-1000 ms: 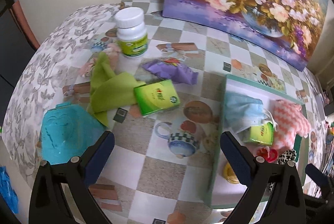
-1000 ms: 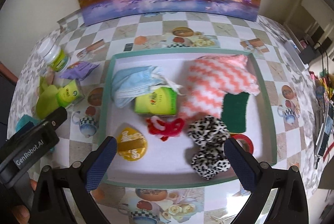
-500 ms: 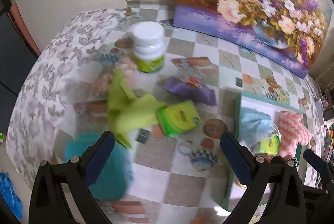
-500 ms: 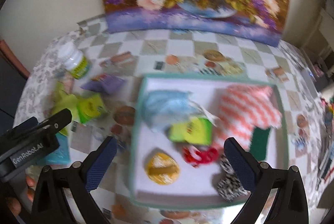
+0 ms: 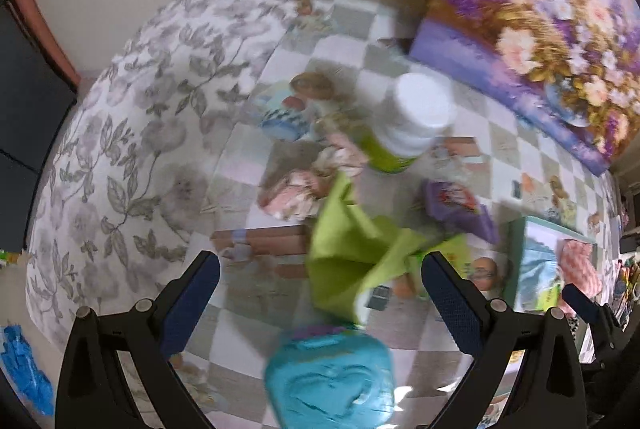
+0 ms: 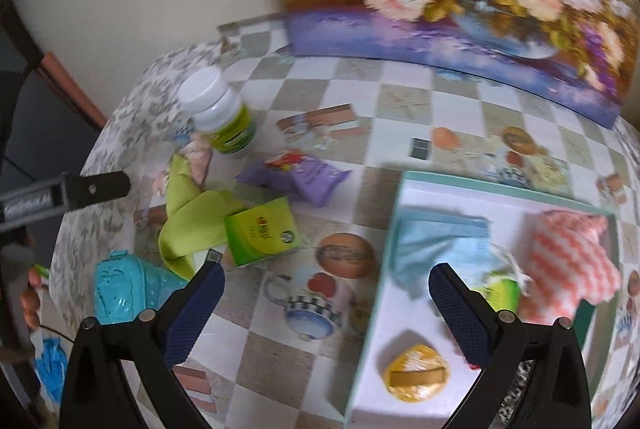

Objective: Organize soft objects
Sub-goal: 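Withdraw both grippers from the tray toward the green cloth on the pile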

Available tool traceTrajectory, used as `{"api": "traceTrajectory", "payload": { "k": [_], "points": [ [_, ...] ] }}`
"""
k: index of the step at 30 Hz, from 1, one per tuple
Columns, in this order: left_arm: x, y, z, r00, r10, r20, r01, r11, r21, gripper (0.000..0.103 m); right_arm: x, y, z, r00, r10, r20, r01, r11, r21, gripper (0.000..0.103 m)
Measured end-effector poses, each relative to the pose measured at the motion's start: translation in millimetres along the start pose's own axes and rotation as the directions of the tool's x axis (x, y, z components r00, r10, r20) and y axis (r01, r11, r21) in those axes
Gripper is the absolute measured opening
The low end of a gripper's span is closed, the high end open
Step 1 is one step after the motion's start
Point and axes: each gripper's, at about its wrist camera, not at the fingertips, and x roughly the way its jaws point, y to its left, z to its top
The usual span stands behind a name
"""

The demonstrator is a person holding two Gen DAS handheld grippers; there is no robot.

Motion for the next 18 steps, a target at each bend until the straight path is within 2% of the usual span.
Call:
{"api": "traceTrajectory", "payload": {
  "k": [4, 7, 11, 18],
  "points": [
    [24, 18, 6, 0.995, -0.040, -0.086, 0.036, 0.998, -0.044, 0.101, 18, 8, 4, 0.999, 0.026, -0.037, -0.026, 1.000, -0.003, 0.103],
    [32, 18, 9, 0.992, -0.048, -0.114, 0.046, 0.999, -0.021, 0.101, 34, 13, 6, 0.997, 0.033, -0.072, -0.034, 0.999, -0.006, 0.103],
    [44, 15, 13, 0.983, -0.095, -0.157, 0.094, 0.995, -0.014, 0.101, 52, 18, 9, 0.994, 0.033, -0.100, -0.035, 0.999, -0.017, 0.103],
    [69, 3, 19, 0.972, -0.090, -0.217, 0.096, 0.995, 0.017, 0.101, 75, 29, 12, 0.991, 0.025, -0.128, -0.033, 0.998, -0.061, 0.103]
  ]
}}
